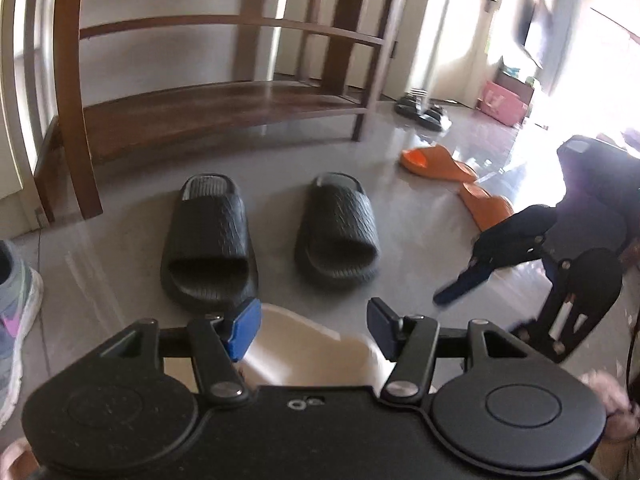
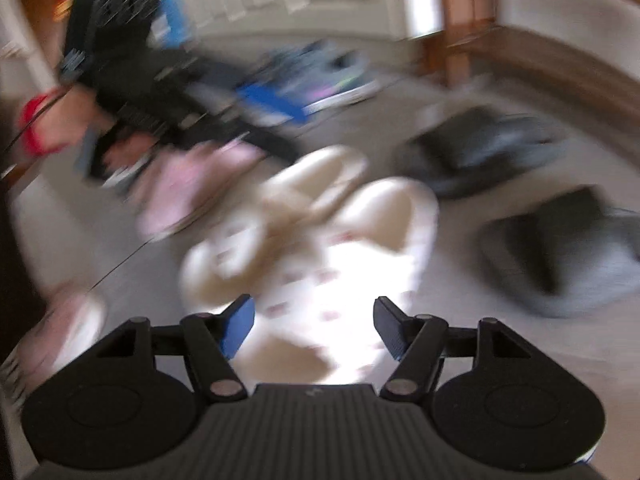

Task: Organize scattered shoes
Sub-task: 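Move the left tool over the black slides in front of the rack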

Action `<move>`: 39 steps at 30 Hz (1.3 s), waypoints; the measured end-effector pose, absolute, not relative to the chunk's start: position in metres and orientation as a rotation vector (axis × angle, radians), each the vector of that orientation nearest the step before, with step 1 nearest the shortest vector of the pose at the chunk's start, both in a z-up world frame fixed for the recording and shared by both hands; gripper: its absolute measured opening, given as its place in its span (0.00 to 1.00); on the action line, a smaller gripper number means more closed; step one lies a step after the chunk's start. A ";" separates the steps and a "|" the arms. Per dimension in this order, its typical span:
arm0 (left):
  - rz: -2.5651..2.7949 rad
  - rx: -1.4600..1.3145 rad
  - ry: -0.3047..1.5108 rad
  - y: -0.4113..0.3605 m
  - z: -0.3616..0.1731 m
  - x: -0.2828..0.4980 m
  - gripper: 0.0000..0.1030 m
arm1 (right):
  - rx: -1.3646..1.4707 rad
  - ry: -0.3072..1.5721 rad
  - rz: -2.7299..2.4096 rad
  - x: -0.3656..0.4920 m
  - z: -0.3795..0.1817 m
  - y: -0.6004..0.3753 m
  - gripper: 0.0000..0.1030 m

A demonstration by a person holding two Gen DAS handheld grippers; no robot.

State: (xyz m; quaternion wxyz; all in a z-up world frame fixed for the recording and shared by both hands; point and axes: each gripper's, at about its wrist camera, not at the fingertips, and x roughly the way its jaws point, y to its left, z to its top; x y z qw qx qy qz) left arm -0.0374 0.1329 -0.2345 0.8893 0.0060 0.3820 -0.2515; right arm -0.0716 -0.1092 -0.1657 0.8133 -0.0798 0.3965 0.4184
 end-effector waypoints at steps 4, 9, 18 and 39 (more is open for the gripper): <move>-0.509 0.092 0.839 0.109 -0.224 0.006 0.57 | -0.133 0.775 0.757 -0.047 -0.154 -0.133 0.67; -0.493 0.380 0.839 0.074 -0.223 0.053 0.57 | -0.034 0.706 0.605 -0.021 -0.151 -0.160 0.67; -0.476 0.539 0.886 0.045 -0.272 0.106 0.57 | 0.161 0.748 0.562 -0.007 -0.179 -0.183 0.67; -0.047 0.598 0.999 0.096 -0.300 0.140 0.36 | 0.162 0.786 0.560 0.026 -0.199 -0.166 0.67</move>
